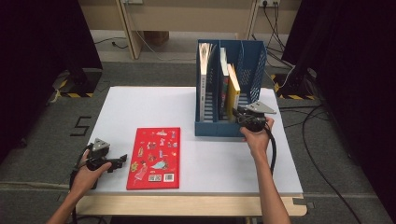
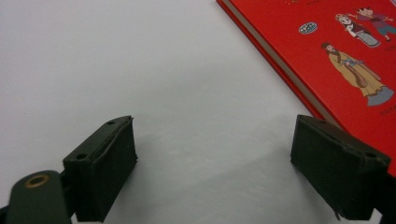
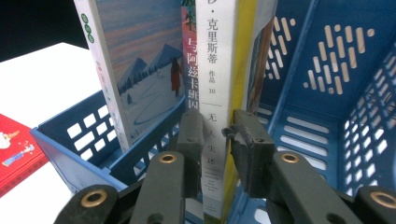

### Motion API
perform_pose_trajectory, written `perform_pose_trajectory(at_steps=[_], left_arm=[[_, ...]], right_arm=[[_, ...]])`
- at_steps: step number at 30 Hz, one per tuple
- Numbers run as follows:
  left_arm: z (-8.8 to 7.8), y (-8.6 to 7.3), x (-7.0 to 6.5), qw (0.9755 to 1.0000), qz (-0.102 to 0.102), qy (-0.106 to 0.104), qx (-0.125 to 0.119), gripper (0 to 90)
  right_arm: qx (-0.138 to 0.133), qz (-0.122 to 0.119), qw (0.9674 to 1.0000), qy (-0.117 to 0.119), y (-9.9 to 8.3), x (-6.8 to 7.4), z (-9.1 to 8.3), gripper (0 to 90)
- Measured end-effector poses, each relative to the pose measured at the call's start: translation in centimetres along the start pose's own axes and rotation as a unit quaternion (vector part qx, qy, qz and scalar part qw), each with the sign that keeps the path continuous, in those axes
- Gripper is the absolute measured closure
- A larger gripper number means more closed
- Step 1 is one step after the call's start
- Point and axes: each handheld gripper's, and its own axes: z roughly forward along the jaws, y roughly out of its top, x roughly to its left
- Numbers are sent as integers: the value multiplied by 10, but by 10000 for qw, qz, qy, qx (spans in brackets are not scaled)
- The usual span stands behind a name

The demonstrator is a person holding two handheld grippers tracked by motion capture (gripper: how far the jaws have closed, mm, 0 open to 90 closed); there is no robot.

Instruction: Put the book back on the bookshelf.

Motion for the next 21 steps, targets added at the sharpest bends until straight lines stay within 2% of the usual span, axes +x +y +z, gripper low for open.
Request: perform_pose_trajectory(at_steps=[6,9,13,15,17,21], left_arm=[[0,0,0,10000,12,5,3,130],[0,0,0,10000,0,0,0,130],[0,0,0,10000,8,-3,5,131],[0,0,0,10000,-1,-2,2,130],[0,0,0,10000,6,0,3,130],[0,0,0,10000,8,4,7,130]], right_arm=[[74,-102,9999,86,8,10,12,724],[145,-223,9996,-23,12,15,14,719],[289,-159,9993,-169,11,17,15,679],[295,-267,9988,-270,12,19,17,681],[311,-345,9987,-231,14,19,19,684],[236,-321,9988,-278,18,18,21,699]])
